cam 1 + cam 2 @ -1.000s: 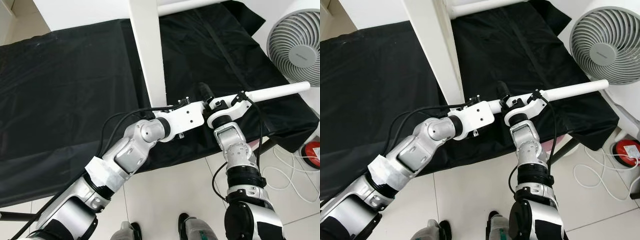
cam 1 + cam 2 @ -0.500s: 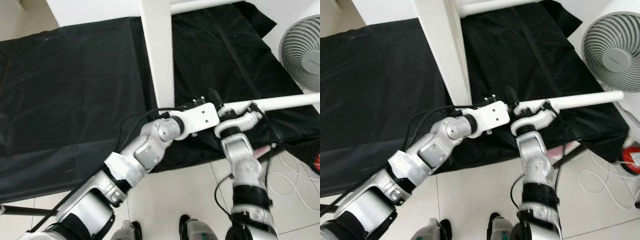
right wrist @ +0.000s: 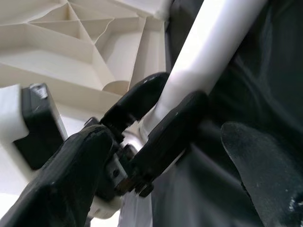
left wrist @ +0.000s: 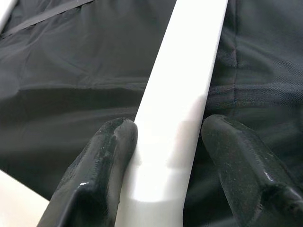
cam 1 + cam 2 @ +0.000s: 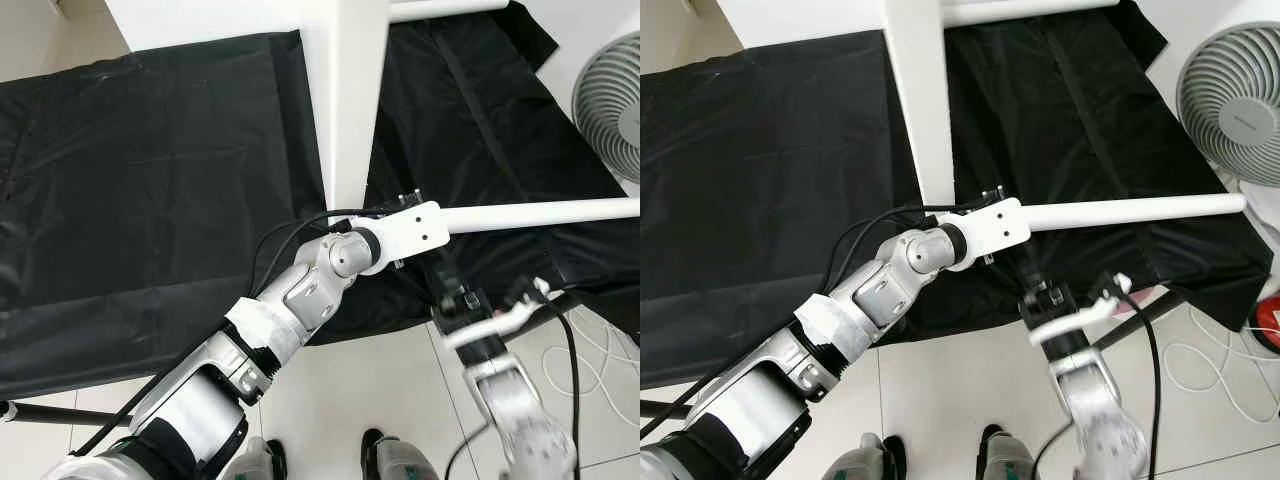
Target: Building children table
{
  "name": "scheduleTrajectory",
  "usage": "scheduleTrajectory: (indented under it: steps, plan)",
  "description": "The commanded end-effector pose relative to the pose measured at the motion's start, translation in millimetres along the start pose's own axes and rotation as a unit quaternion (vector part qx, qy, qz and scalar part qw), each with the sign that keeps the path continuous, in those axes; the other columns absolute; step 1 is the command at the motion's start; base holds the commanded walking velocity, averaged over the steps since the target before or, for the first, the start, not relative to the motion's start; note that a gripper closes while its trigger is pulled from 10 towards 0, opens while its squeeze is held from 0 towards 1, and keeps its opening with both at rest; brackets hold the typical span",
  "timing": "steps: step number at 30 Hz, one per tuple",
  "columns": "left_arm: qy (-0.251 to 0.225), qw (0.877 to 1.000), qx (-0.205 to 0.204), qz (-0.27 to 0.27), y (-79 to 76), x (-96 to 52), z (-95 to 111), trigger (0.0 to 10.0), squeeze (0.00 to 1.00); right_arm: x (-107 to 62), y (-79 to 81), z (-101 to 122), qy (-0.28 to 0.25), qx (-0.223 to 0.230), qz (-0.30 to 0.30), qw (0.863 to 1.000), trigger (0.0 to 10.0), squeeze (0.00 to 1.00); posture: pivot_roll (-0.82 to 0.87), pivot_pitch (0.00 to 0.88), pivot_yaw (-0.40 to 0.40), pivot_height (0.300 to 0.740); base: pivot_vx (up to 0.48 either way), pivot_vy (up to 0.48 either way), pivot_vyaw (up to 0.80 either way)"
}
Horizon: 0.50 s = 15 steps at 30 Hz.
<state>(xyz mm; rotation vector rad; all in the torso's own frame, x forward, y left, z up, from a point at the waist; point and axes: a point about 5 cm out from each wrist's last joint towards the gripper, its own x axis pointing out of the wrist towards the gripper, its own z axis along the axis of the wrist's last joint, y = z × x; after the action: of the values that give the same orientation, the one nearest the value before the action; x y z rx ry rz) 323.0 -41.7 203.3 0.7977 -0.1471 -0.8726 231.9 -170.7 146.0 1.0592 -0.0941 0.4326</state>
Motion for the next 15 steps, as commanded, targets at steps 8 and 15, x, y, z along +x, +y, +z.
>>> scheduleTrajectory:
  steps: [8,15]
  plan:
    - [0.015,0.999,-0.033,0.021,3.3,-2.6,-12,10.0,0.00,30.9,29.7,50,-0.042,-0.111,0.052,0.992,10.0,0.00,-0.12,0.201,0.120,0.740,0.000,0.000,0.00]
    - [0.001,0.998,-0.068,0.008,2.0,-11.3,-10,10.0,1.00,52.6,40.7,67,-0.057,-0.163,0.067,0.983,10.0,0.00,-0.10,0.193,0.109,0.740,0.000,0.000,0.00]
